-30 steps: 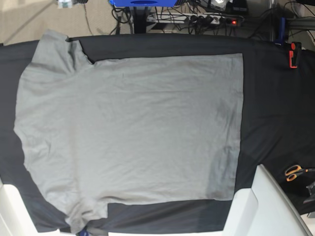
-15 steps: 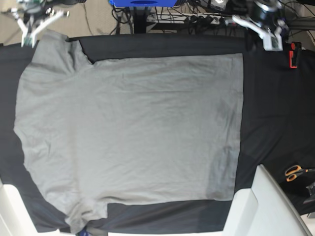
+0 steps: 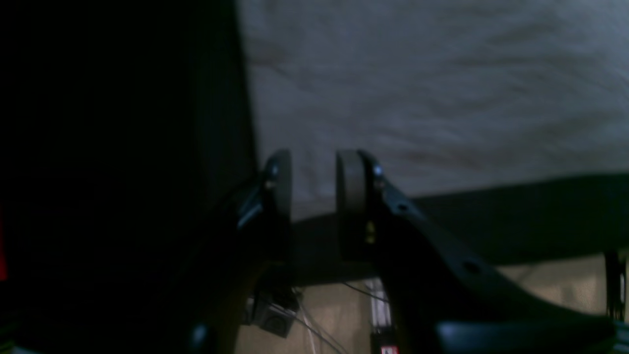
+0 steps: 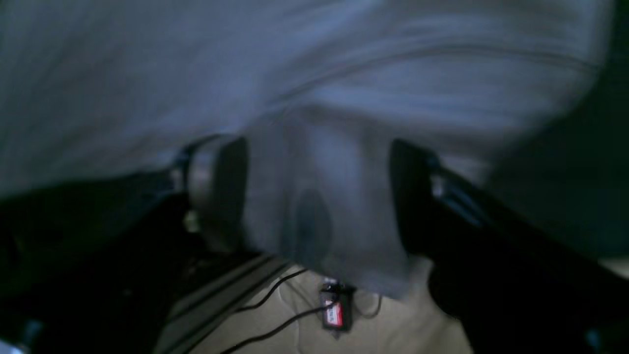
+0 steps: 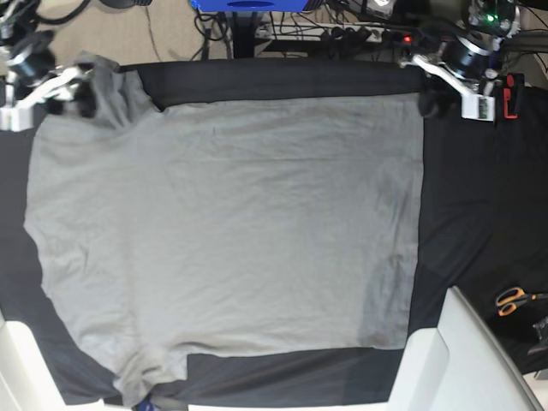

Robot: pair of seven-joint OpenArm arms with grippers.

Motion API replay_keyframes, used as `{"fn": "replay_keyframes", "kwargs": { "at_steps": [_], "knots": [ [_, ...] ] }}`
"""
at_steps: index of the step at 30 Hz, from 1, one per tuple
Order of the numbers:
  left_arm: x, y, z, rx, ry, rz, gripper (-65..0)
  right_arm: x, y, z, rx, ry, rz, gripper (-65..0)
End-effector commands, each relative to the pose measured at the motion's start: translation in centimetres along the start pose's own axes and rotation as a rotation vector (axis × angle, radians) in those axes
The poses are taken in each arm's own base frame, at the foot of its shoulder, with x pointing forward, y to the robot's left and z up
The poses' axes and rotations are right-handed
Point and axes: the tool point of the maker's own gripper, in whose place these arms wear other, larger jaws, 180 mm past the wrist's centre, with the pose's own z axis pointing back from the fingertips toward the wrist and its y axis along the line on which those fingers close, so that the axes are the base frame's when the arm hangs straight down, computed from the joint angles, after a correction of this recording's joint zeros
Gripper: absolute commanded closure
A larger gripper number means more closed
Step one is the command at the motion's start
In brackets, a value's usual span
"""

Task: Fold the T-shirt properly
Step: 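Lower both grippers onto the shirt's shoulder edge and pinch it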

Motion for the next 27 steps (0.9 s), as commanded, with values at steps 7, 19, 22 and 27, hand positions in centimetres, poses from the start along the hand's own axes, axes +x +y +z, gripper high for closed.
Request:
{"fn": "replay_keyframes", "kwargs": {
  "at_steps": [7, 19, 22, 27],
  "knots": [
    [0.0, 2.6, 0.9, 0.071, -0.015, 0.016, -15.8, -0.4, -7.3, 1.4, -0.111, 0.040, -0.199, -47.0],
    [-0.3, 2.1, 0.9, 0.071, -0.020, 0.046, -15.8, -3.1, -5.5, -0.4, -0.051, 0.121, -0.237, -46.5],
    [-0.3, 2.0, 0.8, 0.070, -0.021, 0.049, -15.8, -3.5, -4.3, -1.1, -0.020, 0.144, -0.223, -46.5],
    [-0.3, 2.0, 0.8, 0.069, -0.022, 0.050, -15.8, -4.6, -2.6, -1.9, 0.018, 0.176, -0.219, -35.9]
  ]
}}
